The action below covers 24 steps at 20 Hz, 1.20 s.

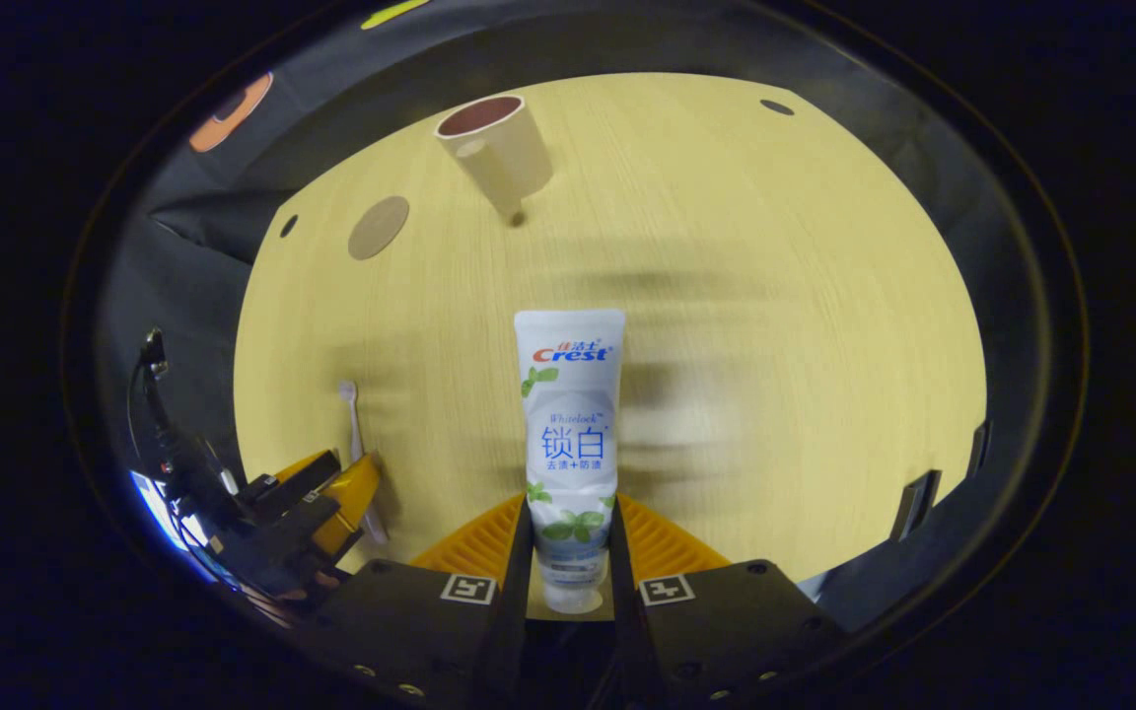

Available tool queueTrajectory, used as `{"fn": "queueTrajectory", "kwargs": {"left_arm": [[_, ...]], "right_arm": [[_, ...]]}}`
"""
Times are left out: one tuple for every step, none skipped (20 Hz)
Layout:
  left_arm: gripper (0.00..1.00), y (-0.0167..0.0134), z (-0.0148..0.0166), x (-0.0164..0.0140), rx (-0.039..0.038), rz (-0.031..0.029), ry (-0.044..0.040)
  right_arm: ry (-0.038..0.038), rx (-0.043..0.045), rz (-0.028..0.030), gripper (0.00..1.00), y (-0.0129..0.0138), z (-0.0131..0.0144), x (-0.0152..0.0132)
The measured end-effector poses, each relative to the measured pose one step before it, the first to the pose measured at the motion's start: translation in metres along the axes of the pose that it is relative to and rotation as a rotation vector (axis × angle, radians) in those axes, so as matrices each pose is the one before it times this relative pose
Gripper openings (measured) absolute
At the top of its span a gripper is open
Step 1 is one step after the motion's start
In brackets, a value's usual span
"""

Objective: Put the toothbrush and toothpaste on the desktop into the cup, then pick up the cup and place it on the coaster on the desktop.

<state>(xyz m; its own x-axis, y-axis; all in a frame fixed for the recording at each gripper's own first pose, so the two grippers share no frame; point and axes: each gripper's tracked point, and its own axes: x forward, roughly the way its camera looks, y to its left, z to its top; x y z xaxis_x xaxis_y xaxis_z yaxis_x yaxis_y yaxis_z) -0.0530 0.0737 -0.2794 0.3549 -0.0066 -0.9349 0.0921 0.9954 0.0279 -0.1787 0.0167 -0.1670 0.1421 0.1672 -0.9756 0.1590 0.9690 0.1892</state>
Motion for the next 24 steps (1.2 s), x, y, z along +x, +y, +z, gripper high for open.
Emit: {"fn": "queueTrajectory", "kwargs": {"left_arm": [[0.77,0.00347,0.01104,-0.00526,-0.00203,0.00098,-0.00424],[0.70,0.00284,0.01316,-0.00668,0.00367,-0.00098,-0.00294],[0.66,0.00225,0.01090,-0.00436,0.00721,-0.00121,-0.00540],[0.61,0.00206,0.01258,-0.00527,0.00690,-0.00274,-0.00411],[0.58,0.00229,0.01304,-0.00551,0.00496,-0.00217,-0.00303],[0.52,0.00236,0.01340,-0.00579,0.00082,-0.00157,-0.00011],[0.49,0.00268,0.01418,-0.00571,0.00217,-0.00071,-0.00105],[0.38,0.00329,0.01628,-0.00676,0.00166,-0.00041,-0.00111],[0.32,0.00434,0.01534,-0.00652,0.00132,0.00369,-0.00198],[0.23,0.00422,0.01565,-0.00630,-0.00025,0.00017,-0.00125],[0.19,0.00373,0.01616,-0.00705,-0.00170,-0.00505,-0.00052],[0.15,0.00410,0.01669,-0.00682,0.00097,-0.00462,0.00020],[0.14,0.00455,0.01734,-0.00726,-0.00140,-0.00351,-0.00202],[0.13,0.00513,0.01765,-0.00736,-0.01006,0.00146,-0.00604],[0.12,0.00454,0.01832,-0.00751,-0.00682,0.00362,-0.00651],[0.11,0.00574,0.01898,-0.00787,0.00413,0.00973,-0.00555],[0.10,0.00584,0.02024,-0.00835,0.00502,0.00592,-0.00879],[0.08,0.00626,0.02192,-0.00889,0.00130,0.00558,-0.01255],[0.08,0.00550,0.02329,-0.00862,-0.00214,-0.00094,-0.01349],[0.07,0.00501,0.02328,-0.00820,-0.00119,-0.00315,-0.00705],[0.06,0.00526,0.02374,-0.00800,0.00051,-0.00182,-0.00483],[0.05,0.00567,0.02427,-0.00823,0.00057,-0.00029,-0.00403],[0.05,0.00555,0.02554,-0.00851,-0.00189,0.00003,-0.00798],[0.05,0.00485,0.02630,-0.00836,-0.00261,-0.00269,-0.00821]], "right_arm": [[0.00136,0.00058,0.00043,0.37,-0.00013,-0.00005,-0.00003],[0.00088,0.00070,-0.00132,0.37,0.00016,0.00000,-0.00002],[0.00053,0.00000,-0.00370,0.37,-0.00024,0.00024,-0.00057],[0.00021,-0.00032,-0.00312,0.37,0.00060,-0.00028,0.00021],[0.00028,-0.00010,0.00164,0.37,0.00046,-0.00009,-0.00025],[0.00106,-0.00126,0.00061,0.37,-0.00083,0.00001,0.00013],[-0.00278,-0.00165,-0.00138,0.37,-0.00041,0.00048,-0.00034],[-0.00151,-0.00278,-0.00066,0.37,0.00019,-0.00061,0.00056],[-0.00144,-0.00189,0.00000,0.37,-0.00036,0.00009,0.00005],[-0.00026,-0.00029,-0.00025,0.37,0.00025,-0.00040,0.00057],[-0.00146,0.00053,0.00171,0.37,-0.00004,0.00044,-0.00035],[-0.00192,0.00037,-0.00027,0.37,-0.00019,-0.00018,0.00020],[-0.00493,-0.00078,0.00153,0.37,0.00035,0.00070,-0.00023],[-0.00636,0.00021,0.00109,0.37,-0.00020,-0.00030,0.00057],[-0.00528,-0.00214,0.00003,0.37,-0.00030,0.00000,0.00018],[-0.00841,-0.00070,-0.00015,0.37,0.00000,0.00026,0.00054],[-0.01130,-0.00074,-0.00326,0.37,-0.00051,0.00073,0.00058],[-0.00301,-0.00732,-0.00176,0.37,0.00000,-0.00185,0.00093],[-0.00330,0.00136,0.00062,0.36,-0.00044,0.00057,-0.00019],[-0.00191,0.00133,0.00034,0.36,0.00057,0.00038,-0.00016],[-0.00264,-0.00141,0.00019,0.35,-0.00020,0.00046,-0.00086],[-0.01170,0.00004,-0.00015,0.35,-0.00014,0.00230,-0.00142],[-0.01538,-0.00841,-0.00349,0.36,-0.00117,0.00368,-0.00346],[-0.02216,-0.00472,0.00074,0.36,-0.00078,0.00694,-0.00671]]}}
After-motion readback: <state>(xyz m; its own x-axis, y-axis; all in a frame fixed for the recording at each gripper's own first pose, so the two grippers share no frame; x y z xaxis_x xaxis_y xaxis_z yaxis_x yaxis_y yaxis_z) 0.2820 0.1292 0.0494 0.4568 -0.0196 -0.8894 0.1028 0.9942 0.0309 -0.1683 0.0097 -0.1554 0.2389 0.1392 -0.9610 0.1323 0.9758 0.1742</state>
